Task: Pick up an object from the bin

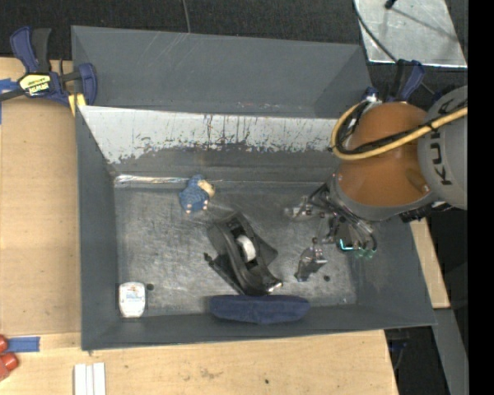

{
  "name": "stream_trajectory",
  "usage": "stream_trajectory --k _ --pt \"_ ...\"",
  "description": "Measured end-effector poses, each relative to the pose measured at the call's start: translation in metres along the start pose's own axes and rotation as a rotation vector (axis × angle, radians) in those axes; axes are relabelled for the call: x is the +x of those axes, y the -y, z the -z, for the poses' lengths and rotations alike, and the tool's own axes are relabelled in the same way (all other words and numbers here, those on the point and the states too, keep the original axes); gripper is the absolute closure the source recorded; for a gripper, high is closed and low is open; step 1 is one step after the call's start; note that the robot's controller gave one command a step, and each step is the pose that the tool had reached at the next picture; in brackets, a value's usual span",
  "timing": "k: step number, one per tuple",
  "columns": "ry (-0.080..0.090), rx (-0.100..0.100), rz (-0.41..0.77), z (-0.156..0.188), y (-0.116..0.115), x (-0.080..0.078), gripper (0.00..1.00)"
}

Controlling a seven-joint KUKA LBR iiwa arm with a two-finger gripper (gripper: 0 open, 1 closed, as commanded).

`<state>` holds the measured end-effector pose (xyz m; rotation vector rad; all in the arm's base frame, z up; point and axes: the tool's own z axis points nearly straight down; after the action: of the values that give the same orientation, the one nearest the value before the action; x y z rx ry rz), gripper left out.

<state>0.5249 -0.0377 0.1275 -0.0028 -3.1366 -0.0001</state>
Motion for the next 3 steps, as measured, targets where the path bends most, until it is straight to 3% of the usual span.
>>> stream_trajectory --k 1,2,3 --pt "0.012 0.004 0.106 -0.051 -0.085 -0.061 0.0" --pt "0.021 0.0 0.098 -0.046 -0.084 -0.063 1.0" --pt "0.018 -0.001 0.049 0.034 -0.089 -0.064 1.0"
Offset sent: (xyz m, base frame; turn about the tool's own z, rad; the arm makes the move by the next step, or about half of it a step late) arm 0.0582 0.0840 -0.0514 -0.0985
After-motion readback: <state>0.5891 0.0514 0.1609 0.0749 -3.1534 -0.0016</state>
